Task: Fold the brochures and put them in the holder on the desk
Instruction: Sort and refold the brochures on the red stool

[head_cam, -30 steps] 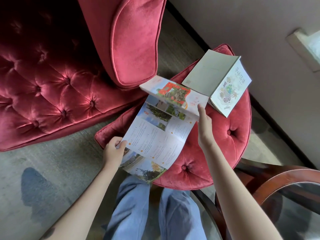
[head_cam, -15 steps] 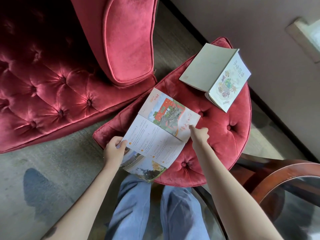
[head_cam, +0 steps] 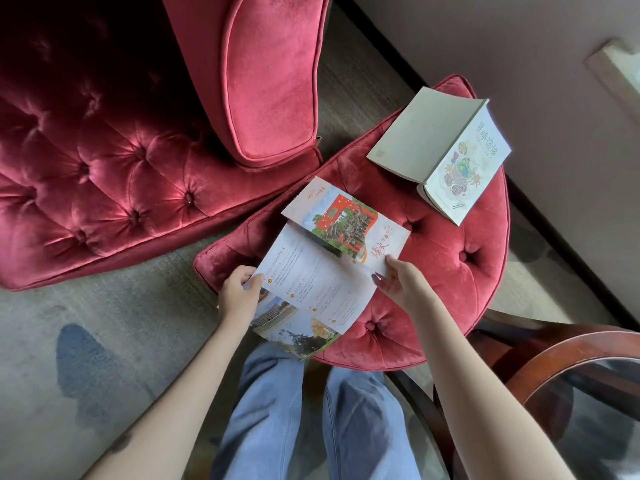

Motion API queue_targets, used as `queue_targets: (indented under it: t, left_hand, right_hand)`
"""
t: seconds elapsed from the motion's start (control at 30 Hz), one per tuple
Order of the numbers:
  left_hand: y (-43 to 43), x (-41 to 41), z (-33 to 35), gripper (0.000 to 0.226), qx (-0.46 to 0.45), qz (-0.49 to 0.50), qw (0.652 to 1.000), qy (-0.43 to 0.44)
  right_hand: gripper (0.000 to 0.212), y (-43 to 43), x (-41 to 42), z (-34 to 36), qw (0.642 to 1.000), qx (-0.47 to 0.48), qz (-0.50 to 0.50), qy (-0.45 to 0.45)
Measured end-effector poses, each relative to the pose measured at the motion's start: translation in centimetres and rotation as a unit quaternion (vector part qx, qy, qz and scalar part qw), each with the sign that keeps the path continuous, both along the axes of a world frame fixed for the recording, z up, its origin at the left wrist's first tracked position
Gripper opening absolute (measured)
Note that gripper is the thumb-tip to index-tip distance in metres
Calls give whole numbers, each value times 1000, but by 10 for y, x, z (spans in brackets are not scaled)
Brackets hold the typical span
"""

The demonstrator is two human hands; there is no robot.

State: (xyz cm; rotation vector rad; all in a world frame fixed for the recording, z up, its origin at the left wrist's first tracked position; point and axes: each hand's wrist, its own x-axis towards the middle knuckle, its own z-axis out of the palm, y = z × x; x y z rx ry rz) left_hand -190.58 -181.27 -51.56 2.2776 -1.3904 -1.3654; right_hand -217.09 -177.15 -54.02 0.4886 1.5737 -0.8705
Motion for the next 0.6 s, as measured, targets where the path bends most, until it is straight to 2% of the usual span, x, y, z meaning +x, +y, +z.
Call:
queue_targets:
  t: [0.1, 0.33, 0.43, 0.57, 0.6]
  left_hand:
    - [0, -5, 3, 12, -19, 5, 1000, -15]
    - [-4, -9, 1, 12, -23, 4, 1000, -8]
    - [-5, -10, 1, 18, -19, 20, 1000, 5]
    - [-6, -15, 3, 25, -3, 51, 998, 30]
    - [-6, -16, 4, 27, -1, 51, 998, 32]
  right_hand:
    - [15, 10, -3, 3, 994, 15, 97, -41]
    - [22, 43, -4, 12, 958, -55, 281, 12]
    - [19, 56, 11, 17, 950, -49, 308, 18]
    - [8, 67, 35, 9, 955, -24, 295, 25]
    - [16, 69, 40, 6, 955, -17, 295, 32]
